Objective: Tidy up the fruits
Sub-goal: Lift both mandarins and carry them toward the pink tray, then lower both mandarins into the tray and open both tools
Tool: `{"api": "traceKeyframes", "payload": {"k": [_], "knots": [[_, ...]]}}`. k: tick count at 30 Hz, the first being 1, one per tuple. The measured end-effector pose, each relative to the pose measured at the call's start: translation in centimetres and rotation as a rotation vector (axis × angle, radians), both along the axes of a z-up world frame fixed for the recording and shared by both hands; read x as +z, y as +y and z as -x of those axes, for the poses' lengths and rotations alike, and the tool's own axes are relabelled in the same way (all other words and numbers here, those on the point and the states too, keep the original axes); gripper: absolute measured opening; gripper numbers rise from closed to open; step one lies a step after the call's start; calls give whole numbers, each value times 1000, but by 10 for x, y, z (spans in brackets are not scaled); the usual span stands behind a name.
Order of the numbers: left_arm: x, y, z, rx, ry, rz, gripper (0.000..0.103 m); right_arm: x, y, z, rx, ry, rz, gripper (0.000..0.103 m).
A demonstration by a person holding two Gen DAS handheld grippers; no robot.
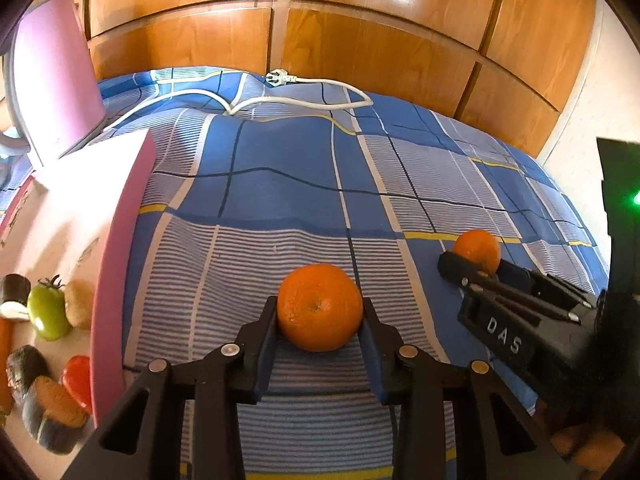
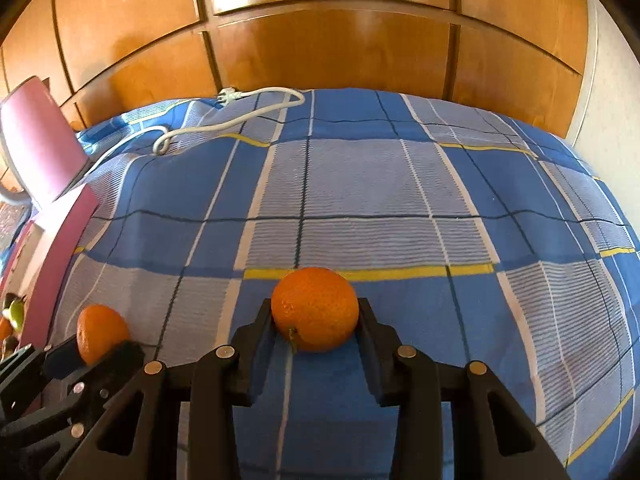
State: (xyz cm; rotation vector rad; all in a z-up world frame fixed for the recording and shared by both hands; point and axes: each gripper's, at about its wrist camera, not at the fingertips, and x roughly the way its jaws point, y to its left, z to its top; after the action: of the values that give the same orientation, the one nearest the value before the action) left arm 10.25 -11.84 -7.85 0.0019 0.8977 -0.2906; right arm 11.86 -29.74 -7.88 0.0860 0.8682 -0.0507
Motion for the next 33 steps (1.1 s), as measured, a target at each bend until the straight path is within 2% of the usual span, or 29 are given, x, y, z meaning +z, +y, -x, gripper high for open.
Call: {"api": "traceKeyframes", "payload": {"k": [9,21,27,33], "knots": [[15,9,12,7,-14,16,38,0,11,20,37,-1,-16,39],[49,38,29,34,-61,65,38,7,33,29,94,19,-94,38],[70,83,30,116,-89,107,38,24,59,27,172,2,-119,38],[83,147,28,252,-106,139,38,42,99,21,300,-15,-133,38]]}}
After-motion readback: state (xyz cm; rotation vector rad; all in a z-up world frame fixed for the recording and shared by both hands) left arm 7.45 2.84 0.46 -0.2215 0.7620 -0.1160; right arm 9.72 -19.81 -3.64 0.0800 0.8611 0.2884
